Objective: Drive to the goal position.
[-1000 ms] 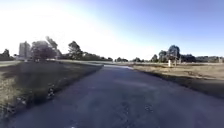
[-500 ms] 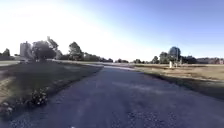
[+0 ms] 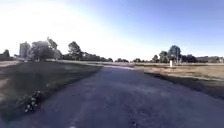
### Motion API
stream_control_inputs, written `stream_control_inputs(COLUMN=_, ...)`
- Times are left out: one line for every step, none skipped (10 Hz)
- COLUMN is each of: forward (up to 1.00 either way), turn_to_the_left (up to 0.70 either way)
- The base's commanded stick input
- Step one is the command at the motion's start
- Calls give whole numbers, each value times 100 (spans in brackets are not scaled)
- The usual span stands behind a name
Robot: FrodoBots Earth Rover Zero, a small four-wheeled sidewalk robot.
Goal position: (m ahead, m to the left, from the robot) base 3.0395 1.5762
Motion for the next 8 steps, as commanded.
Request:
stream_control_inputs(forward=50, turn_to_the_left=0)
stream_control_inputs(forward=50, turn_to_the_left=0)
stream_control_inputs(forward=50, turn_to_the_left=0)
stream_control_inputs(forward=50, turn_to_the_left=0)
stream_control_inputs(forward=50, turn_to_the_left=0)
stream_control_inputs(forward=50, turn_to_the_left=0)
stream_control_inputs(forward=50, turn_to_the_left=0)
stream_control_inputs(forward=50, turn_to_the_left=0)
